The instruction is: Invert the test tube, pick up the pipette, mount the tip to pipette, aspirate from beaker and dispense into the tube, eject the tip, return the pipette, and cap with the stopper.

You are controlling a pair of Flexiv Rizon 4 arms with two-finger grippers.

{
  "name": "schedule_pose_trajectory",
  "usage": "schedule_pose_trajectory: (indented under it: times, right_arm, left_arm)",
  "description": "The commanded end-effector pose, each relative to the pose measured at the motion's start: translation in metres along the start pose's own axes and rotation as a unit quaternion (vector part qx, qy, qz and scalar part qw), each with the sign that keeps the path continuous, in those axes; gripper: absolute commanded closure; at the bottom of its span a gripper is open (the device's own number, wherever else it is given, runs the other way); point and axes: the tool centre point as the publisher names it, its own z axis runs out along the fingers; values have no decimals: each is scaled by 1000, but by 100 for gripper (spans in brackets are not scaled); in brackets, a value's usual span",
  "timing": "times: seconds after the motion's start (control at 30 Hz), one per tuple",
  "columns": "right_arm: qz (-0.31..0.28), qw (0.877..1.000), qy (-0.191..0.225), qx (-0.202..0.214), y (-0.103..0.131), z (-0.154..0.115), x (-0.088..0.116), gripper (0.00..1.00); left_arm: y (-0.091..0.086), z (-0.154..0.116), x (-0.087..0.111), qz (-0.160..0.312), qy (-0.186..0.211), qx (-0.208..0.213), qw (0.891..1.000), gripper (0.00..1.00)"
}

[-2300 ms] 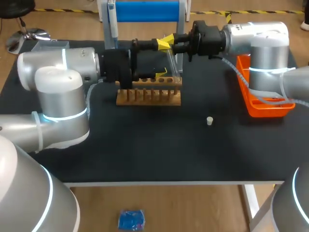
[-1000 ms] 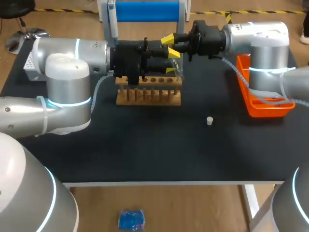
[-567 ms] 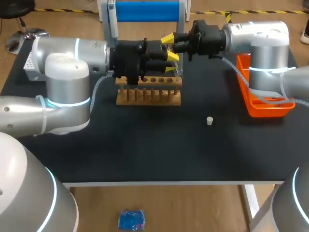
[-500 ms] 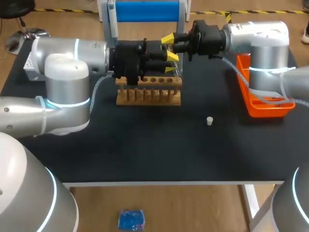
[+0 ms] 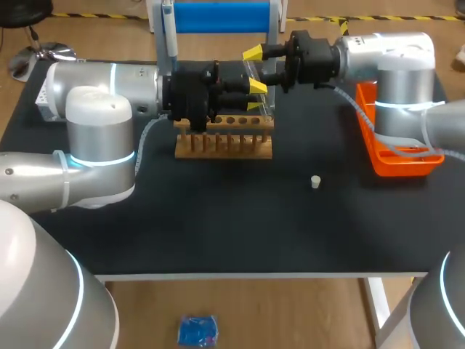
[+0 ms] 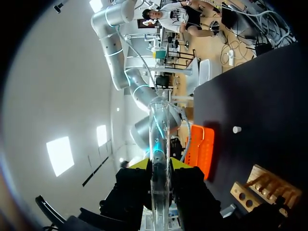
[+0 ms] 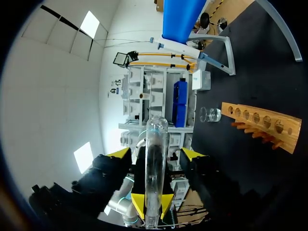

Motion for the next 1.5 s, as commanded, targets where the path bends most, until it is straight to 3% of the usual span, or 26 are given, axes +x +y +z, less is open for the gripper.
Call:
schedule_pose_trajectory:
  times: [0.03, 0.6, 0.87, 1.0, 1.13, 1.37, 1.43, 1.5]
  right_arm:
    - [0, 1000, -1, 0, 0, -1, 0, 0]
    - [0, 1000, -1, 0, 0, -1, 0, 0]
    - [-94, 995, 14, -21, -3, -43, 5, 0]
    - [-166, 986, 9, -14, -6, -64, 5, 0]
    - [-240, 971, -15, 8, -6, -78, 1, 0]
    - [-388, 919, -60, 23, -5, -90, -13, 0]
    - [-413, 909, -56, 25, -7, -92, -16, 0]
    - [-474, 878, -70, 10, -7, -94, -22, 0]
  left_arm:
    - [0, 0, 0, 1, -1, -1, 1000, 100]
    - [0, 0, 0, 1, -1, -1, 1000, 100]
    - [0, 0, 0, 1, -1, -1, 1000, 100]
    - [0, 0, 0, 1, -1, -1, 1000, 100]
    - [0, 0, 0, 1, -1, -1, 1000, 100]
    - [0, 0, 0, 1, -1, -1, 1000, 100]
    - [0, 0, 0, 1, -1, -1, 1000, 100]
    - [0, 0, 0, 1, -1, -1, 1000, 100]
